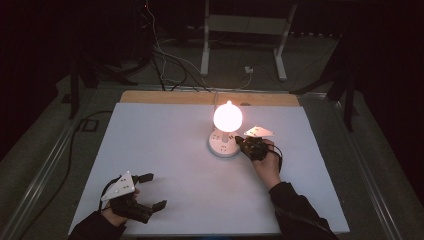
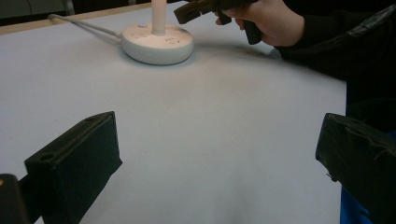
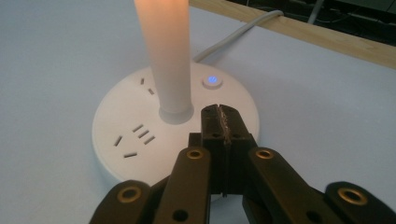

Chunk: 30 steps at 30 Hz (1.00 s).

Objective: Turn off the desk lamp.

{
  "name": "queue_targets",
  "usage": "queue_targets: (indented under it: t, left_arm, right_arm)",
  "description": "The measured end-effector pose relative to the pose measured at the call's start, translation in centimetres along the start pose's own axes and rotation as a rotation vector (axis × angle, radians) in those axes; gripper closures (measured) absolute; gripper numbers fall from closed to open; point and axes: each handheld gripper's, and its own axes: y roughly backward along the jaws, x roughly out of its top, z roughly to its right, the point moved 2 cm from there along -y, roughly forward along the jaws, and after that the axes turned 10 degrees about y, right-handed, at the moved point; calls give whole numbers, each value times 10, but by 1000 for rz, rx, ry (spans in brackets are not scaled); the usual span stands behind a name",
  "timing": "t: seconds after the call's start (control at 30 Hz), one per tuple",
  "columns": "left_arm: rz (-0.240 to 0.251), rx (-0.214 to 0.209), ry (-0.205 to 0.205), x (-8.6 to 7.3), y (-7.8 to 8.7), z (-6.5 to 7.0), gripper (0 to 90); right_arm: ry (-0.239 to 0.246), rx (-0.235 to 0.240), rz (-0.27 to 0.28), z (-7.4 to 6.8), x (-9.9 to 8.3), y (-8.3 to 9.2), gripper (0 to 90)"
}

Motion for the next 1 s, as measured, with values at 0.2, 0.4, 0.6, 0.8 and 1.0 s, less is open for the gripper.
queue_targets:
  t: [0.2, 0.4, 0.6, 0.8, 1.0]
  left_arm:
    - [-1, 1, 3, 0, 0, 0, 4]
    - [-1, 0, 0, 0, 0, 0, 4]
    - [-1, 0, 1, 0, 0, 0, 4]
    - [-4, 0, 2, 0, -1, 0, 4]
    - [-5, -1, -1, 0, 0, 1, 5]
  right_arm:
    - [8, 6, -8, -3, -3, -4, 900]
    - [12, 3, -17, -4, -5, -6, 900]
    - [8, 3, -18, -3, -6, -6, 900]
    - [27, -2, -14, -5, -6, -6, 900]
    - [21, 1, -16, -5, -6, -6, 900]
